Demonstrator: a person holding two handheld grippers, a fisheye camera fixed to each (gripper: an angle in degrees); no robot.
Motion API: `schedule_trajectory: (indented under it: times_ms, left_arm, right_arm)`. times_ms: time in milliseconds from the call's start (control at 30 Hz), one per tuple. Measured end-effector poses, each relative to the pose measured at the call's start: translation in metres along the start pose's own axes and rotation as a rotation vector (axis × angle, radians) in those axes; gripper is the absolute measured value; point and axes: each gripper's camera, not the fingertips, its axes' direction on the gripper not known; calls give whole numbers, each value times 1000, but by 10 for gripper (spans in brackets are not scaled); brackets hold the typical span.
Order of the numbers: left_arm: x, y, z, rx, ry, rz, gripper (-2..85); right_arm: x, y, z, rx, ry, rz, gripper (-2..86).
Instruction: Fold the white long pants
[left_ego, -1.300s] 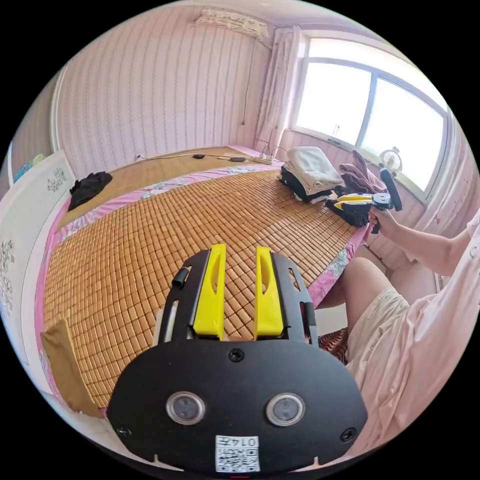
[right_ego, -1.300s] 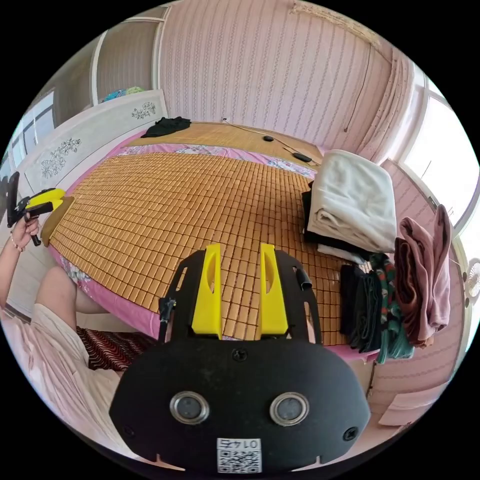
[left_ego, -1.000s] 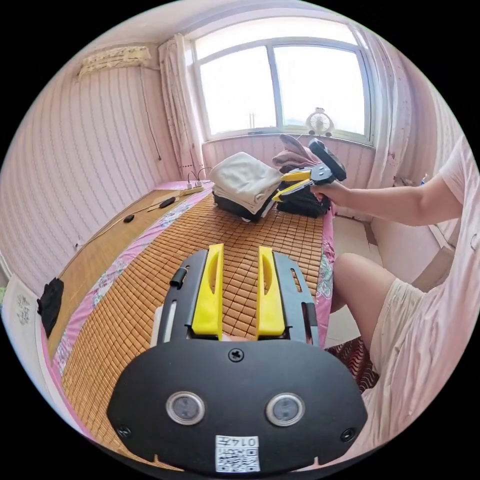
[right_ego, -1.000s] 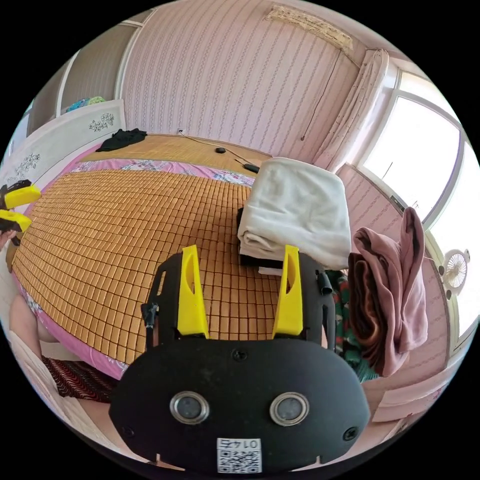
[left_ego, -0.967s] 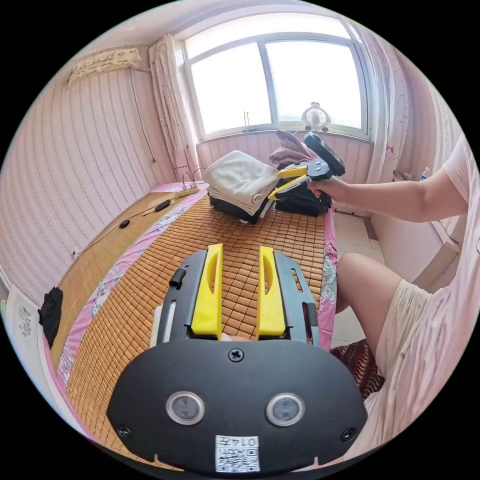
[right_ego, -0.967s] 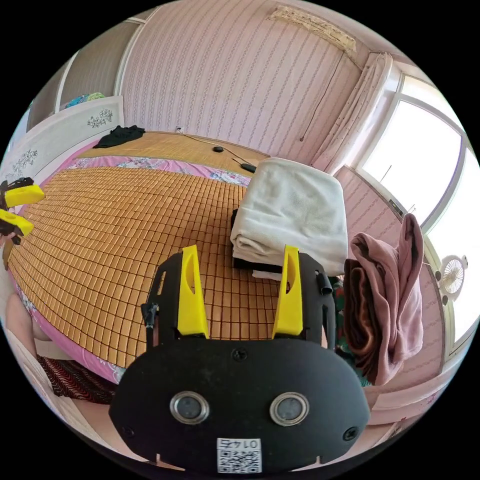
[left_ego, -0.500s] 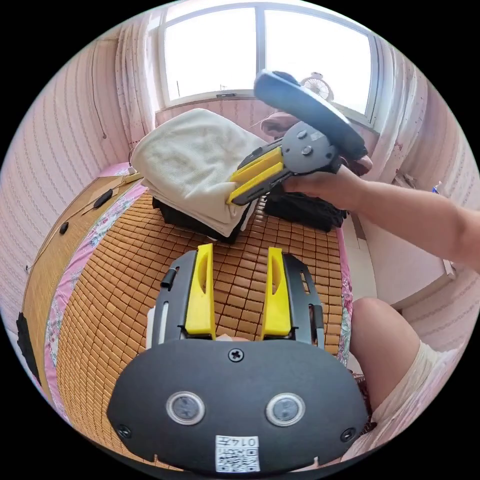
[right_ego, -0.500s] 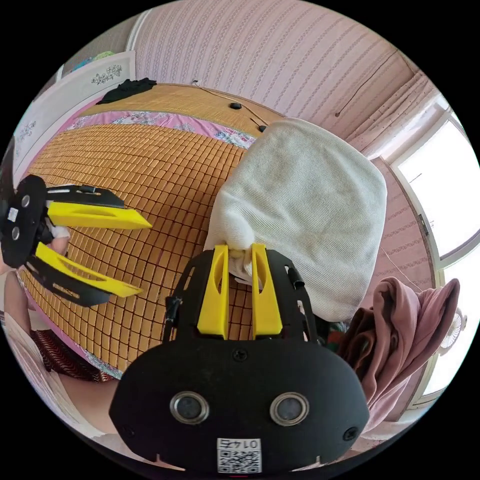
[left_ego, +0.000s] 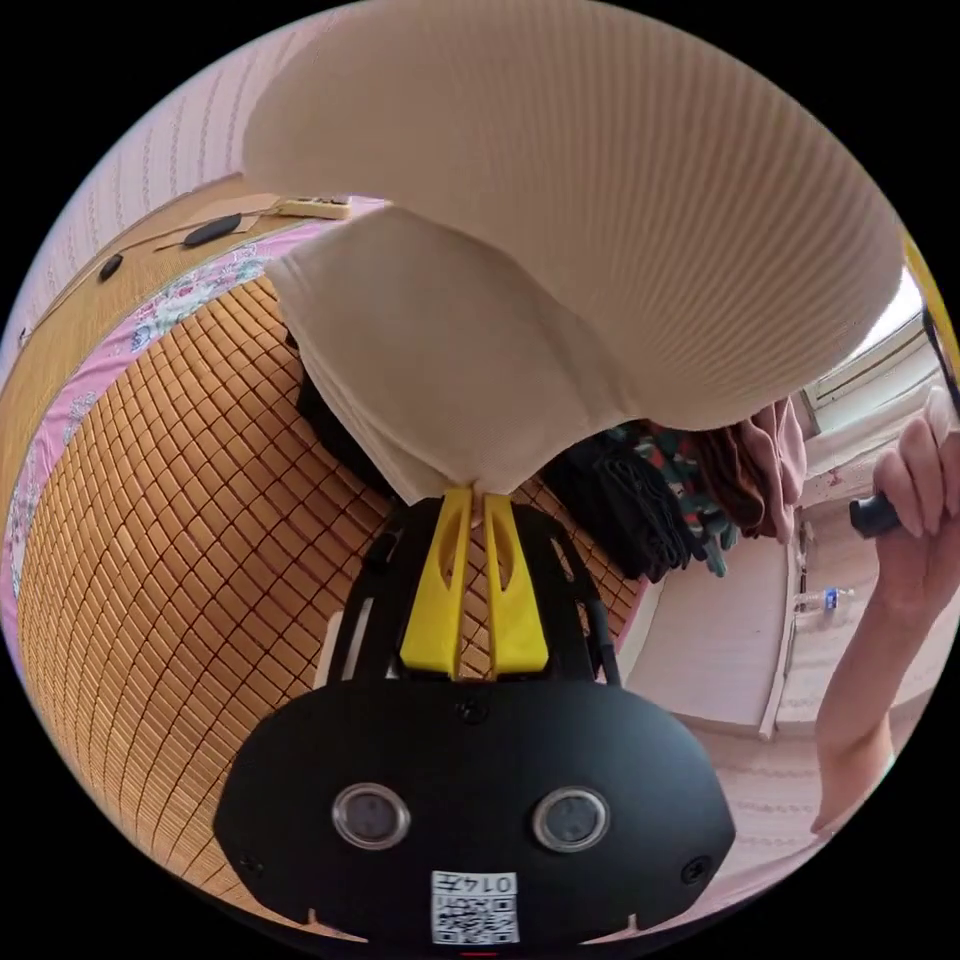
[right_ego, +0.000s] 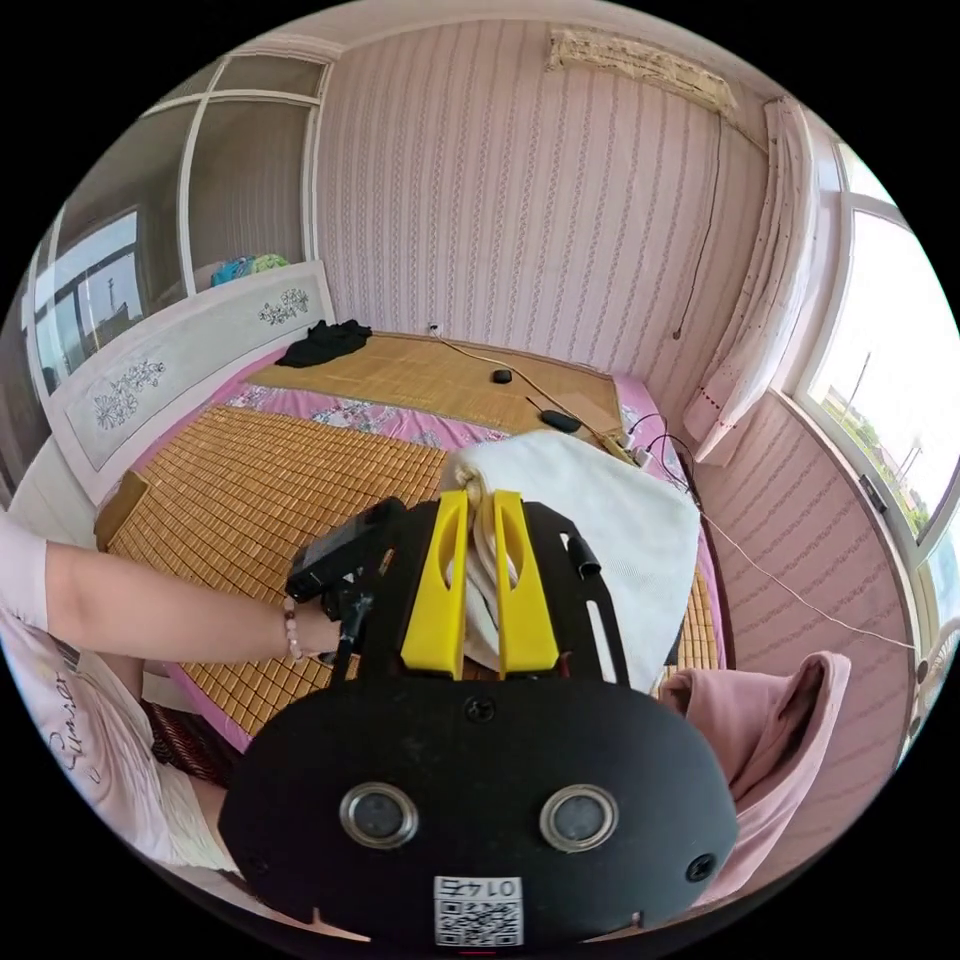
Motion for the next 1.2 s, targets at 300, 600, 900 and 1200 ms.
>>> schedule_trajectory:
  times_ms: [300,600,900,1200]
  left_arm:
    - [-64,134,-201,427,93,-69,-10]
    - [-112,424,-450,677,-253,-245,-10]
    - [-93,603,-495,545,-305,-215,-10]
    - [-133,707,-378,520,39,-561,-10]
  right_arm:
    - [-143,-61,-88,425,-458,-141,23]
    - [-208,-48,-40,619,-870,368,19]
    - [-225,112,79,-8,-637,461,16]
    - [-331,182,126,-540,-397,149,7]
